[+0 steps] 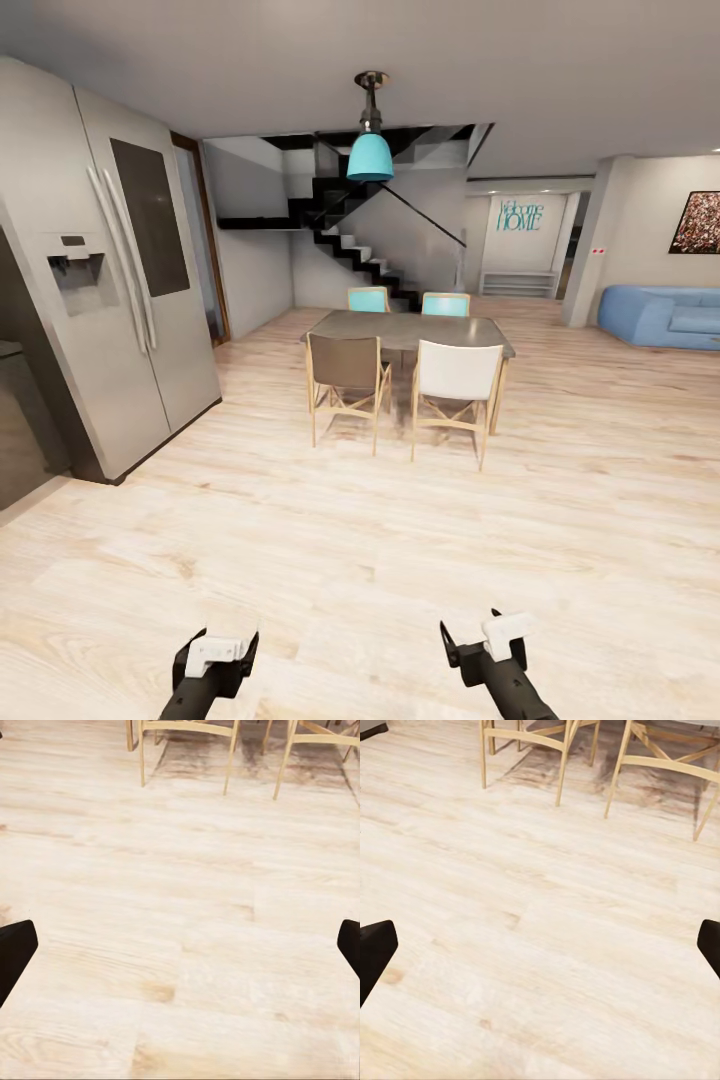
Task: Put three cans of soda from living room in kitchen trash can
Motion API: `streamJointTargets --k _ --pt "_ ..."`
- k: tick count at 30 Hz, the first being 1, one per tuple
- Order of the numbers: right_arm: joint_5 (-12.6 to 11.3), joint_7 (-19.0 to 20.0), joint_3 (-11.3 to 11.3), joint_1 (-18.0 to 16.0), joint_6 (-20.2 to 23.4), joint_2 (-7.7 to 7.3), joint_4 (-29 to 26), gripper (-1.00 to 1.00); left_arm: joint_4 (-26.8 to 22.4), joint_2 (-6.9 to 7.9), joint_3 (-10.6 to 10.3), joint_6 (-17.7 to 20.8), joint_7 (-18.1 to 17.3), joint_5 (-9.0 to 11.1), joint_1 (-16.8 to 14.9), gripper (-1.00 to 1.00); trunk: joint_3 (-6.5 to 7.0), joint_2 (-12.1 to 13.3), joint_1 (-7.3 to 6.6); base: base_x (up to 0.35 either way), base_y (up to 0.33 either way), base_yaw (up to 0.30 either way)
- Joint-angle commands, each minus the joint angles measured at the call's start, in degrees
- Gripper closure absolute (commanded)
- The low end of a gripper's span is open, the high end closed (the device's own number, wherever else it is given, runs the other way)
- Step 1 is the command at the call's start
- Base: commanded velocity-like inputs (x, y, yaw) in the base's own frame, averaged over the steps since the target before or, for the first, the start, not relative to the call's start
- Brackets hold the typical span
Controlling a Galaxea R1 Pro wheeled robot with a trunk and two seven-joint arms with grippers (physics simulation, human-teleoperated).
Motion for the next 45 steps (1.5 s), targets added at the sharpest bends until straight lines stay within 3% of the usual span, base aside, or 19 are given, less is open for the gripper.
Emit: streamJointTargets --k 1,45 --pt "0.0 0.0 0.0 0.0 0.0 0.05 0.0 -1.00 0.3 0.00 0.0 0.0 0.0 0.0 0.0 -1.00 0.00 0.0 0.00 0.000 0.006 0.000" --pt "-0.4 0.0 0.0 0.0 0.0 0.25 0.4 -1.00 1.9 -0.07 0.0 -0.1 0.0 0.3 0.0 -1.00 0.00 0.0 0.00 0.000 0.000 -0.008"
